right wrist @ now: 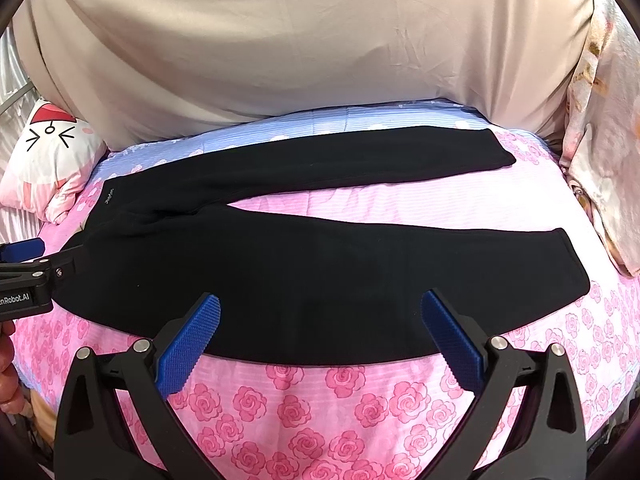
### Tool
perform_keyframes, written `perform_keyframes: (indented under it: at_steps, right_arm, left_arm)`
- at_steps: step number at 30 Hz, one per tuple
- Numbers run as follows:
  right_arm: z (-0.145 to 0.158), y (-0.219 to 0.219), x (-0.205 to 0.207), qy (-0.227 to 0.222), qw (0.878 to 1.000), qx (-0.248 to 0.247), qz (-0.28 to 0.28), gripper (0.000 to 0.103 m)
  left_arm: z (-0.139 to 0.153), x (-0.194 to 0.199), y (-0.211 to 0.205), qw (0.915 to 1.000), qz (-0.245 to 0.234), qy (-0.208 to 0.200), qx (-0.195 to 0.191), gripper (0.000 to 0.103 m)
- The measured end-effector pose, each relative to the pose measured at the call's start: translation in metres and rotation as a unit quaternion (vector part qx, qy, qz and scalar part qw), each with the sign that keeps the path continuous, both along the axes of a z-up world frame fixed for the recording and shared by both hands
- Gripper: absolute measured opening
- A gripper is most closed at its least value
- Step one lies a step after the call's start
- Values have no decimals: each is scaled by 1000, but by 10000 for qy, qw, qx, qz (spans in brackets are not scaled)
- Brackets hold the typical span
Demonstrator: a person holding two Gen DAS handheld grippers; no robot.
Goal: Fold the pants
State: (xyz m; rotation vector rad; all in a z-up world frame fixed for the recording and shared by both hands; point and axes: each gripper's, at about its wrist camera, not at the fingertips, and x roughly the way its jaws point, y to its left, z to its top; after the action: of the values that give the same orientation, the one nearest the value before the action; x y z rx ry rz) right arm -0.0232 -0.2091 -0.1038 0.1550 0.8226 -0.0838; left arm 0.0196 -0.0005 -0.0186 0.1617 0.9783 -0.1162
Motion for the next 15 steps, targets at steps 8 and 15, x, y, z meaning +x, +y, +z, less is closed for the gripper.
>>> perform_keyframes:
  at_steps: [8, 15]
  right_arm:
    - [1, 0, 1, 4, 10000, -7, 22, 98]
    - [0, 0, 3, 6, 10000, 0, 12, 98]
  left_arm:
    - [-2, 2, 2, 10000, 27, 37, 5, 98]
    - [-3, 5, -3, 10000, 21, 31, 22, 98]
